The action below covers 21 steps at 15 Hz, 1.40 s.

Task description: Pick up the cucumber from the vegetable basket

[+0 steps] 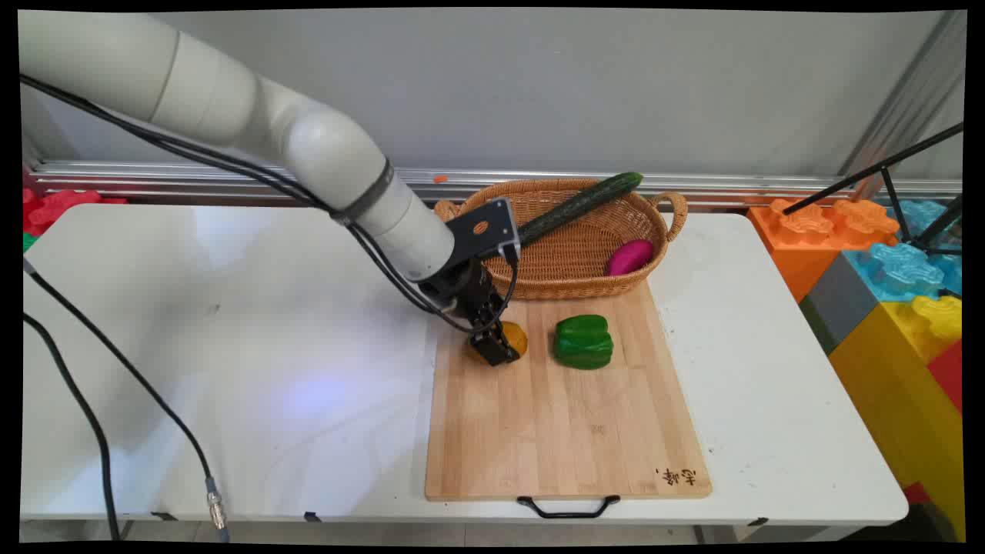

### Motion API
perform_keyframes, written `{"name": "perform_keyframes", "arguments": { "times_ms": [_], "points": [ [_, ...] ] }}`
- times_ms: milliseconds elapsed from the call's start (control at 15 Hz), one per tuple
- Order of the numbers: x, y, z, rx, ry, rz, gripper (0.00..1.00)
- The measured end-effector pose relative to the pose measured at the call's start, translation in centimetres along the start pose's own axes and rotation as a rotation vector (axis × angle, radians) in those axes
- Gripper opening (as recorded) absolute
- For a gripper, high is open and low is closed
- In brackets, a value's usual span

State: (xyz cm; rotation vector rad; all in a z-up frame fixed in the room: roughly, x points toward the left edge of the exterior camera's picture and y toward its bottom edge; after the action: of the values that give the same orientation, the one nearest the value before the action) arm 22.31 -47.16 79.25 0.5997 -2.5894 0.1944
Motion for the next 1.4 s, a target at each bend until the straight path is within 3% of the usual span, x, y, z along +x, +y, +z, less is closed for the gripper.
{"name": "perform_keyframes", "arguments": {
  "times_ms": [333,733,1000,1400],
  "points": [
    [3.5,-1.2,-3.4,-0.004,0.036,-0.028,1.00],
    [8.2,-4.6,-6.7,0.088,0.093,-0.061,1.00],
    [9.5,-7.7,-6.2,0.159,0.108,-0.101,1.00],
    [9.8,-12.3,-2.0,0.240,0.097,-0.151,1.00]
  ]
}}
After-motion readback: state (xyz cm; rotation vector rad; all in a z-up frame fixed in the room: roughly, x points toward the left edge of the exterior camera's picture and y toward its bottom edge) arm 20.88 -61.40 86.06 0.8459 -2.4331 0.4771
